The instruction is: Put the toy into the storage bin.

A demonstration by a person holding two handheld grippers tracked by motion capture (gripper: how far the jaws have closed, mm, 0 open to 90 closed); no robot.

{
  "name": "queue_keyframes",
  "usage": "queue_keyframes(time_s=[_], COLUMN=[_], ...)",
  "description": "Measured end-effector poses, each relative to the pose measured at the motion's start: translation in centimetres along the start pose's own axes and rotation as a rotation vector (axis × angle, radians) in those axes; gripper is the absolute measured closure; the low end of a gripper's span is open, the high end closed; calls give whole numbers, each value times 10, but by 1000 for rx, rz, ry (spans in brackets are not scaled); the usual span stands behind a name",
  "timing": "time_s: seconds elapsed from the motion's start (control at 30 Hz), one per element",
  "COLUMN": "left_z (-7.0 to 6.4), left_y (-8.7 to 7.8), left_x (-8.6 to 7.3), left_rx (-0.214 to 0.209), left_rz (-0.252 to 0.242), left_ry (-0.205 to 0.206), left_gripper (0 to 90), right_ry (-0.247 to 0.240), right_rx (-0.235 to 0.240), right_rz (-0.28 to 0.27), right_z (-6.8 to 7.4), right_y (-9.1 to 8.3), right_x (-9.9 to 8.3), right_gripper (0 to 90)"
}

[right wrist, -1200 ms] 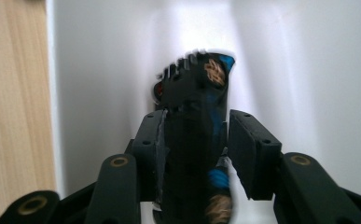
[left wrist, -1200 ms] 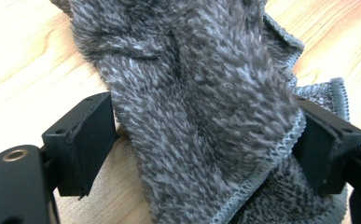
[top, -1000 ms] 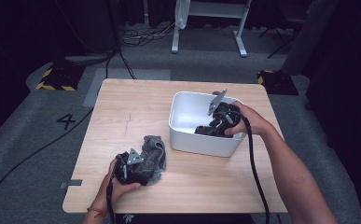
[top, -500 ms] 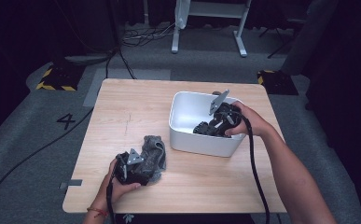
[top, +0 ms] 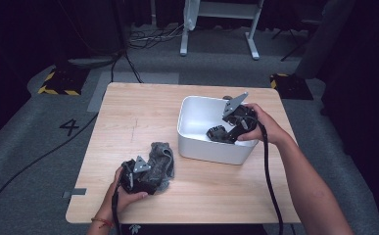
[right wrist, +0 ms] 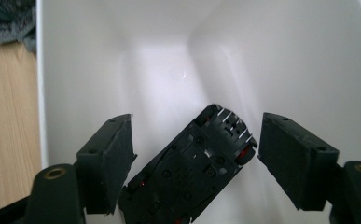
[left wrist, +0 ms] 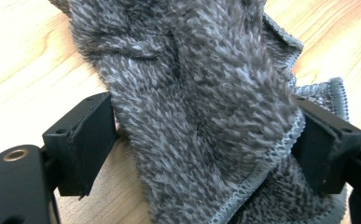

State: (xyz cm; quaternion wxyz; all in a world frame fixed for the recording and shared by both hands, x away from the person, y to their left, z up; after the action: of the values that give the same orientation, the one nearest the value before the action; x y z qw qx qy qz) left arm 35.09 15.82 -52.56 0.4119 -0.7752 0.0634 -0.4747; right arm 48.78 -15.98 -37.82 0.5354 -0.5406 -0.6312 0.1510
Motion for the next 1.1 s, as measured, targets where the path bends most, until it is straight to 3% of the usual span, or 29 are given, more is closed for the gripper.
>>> queue_keyframes(time_s=[0.1, 0.3, 0.63, 1.1], left_z=[0, 0, 0, 0], left_y=[0, 0, 0, 0], left_x=[0, 0, 0, 0], left_rx=[0, 0, 0, 2], left_rz=[0, 0, 0, 0], left_ry=[0, -1, 0, -1], left_gripper=[156, 156, 156, 156], right_ry=[34, 130, 175, 218], right_rx=[-39, -116, -162, -227], right_rz=[-39, -114, -192, -253], right_z=[-2, -7, -1, 4], right_y=[-6, -23, -50, -85], right_x=[0, -4, -11, -33], right_gripper=[209, 204, 203, 202])
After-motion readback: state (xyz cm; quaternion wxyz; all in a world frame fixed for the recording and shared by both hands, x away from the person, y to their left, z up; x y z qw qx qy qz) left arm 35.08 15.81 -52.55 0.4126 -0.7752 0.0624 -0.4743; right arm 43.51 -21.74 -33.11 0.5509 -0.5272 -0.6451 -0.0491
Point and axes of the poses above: each handheld gripper's, and its own axes: y roughly forward along the jaws, x roughly out of its top, z roughly to its left, the point moved 3 cm from there along y, roughly forward along the jaws, and after that the axes turned 15 degrees about -x, right-handed, at the moved point
